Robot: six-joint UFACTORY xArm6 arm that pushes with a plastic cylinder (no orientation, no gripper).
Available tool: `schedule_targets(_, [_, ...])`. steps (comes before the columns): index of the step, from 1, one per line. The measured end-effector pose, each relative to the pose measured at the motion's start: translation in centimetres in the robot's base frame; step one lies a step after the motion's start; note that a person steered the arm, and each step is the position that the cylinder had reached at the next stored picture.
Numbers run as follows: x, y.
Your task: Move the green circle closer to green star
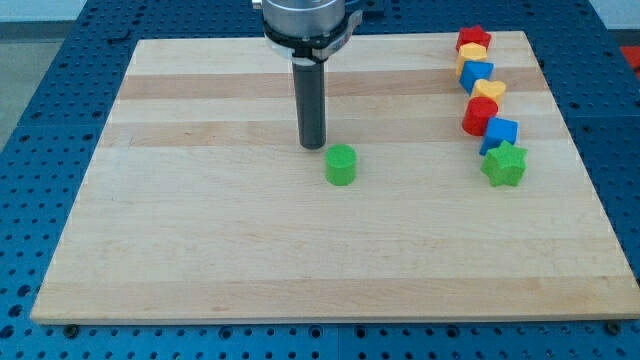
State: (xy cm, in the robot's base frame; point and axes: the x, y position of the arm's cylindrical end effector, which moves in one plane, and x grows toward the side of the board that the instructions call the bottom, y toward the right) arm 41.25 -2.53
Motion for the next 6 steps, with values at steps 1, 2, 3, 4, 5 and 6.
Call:
schedule_targets(1, [3.9,2.1])
schedule_targets(2, [6.8,4.7])
schedule_targets(3, [7.9,5.3])
schedule_targets(4, [7.9,3.7])
schedule_targets(5, [7.9,1.8])
schedule_targets(6, [7.9,4.0])
